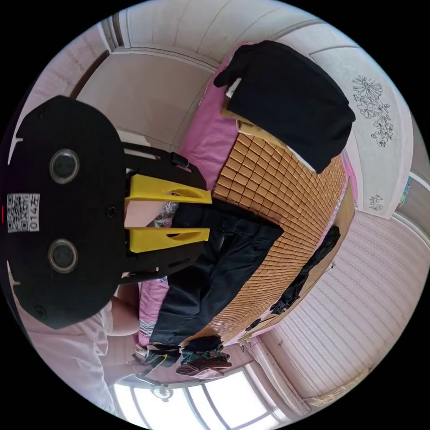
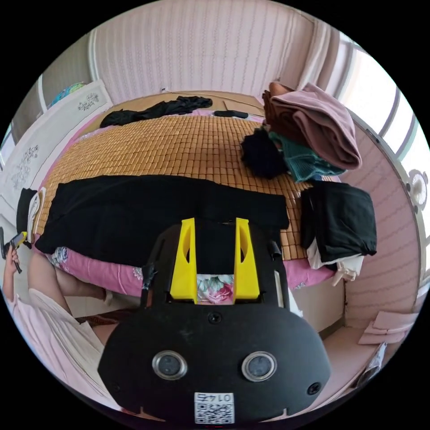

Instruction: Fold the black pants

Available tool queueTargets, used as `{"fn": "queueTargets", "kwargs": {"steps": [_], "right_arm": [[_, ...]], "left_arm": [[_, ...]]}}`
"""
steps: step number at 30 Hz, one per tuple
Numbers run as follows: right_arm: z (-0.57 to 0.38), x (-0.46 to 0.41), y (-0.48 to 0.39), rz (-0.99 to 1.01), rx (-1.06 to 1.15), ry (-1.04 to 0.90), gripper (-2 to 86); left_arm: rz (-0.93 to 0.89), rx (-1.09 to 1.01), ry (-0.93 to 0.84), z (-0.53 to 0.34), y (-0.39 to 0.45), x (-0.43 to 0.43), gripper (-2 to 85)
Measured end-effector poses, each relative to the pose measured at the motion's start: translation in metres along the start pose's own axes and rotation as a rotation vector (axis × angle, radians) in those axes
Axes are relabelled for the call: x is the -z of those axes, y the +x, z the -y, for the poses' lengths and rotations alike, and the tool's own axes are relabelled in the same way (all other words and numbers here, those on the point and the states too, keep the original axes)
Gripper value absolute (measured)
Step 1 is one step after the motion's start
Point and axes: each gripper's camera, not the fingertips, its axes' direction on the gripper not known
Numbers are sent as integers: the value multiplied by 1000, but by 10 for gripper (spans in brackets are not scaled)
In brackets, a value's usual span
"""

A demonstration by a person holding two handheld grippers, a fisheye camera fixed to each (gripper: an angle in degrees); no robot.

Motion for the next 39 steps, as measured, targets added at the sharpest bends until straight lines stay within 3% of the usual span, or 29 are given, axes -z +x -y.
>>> {"fn": "queueTargets", "kwargs": {"steps": [7, 14, 16, 18, 26, 30, 33, 39], "right_arm": [[35, -52, -27, 29, 14, -119, 132], [73, -109, -7, -95, -149, -119, 56], [78, -129, -4, -122, -156, -132, 44], [82, -153, -2, -128, -143, -200, 22], [132, -184, -5, -189, -17, -116, -4], [147, -189, 1, -133, -69, -157, -7], [134, -167, 12, -95, -131, -79, -4], [57, -123, 50, -129, -184, -90, 62]], "left_arm": [[73, -127, -135, 59, 28, -60, 93], [213, -199, -119, 106, 71, -124, 100], [231, -188, -204, 116, 82, -158, 118], [277, -199, -214, 118, 91, -172, 120], [304, -247, -291, 131, 118, -194, 111], [318, -255, -243, 128, 131, -203, 108], [380, -280, -219, 128, 139, -208, 103], [458, -223, -205, 135, 124, -213, 104]]}}
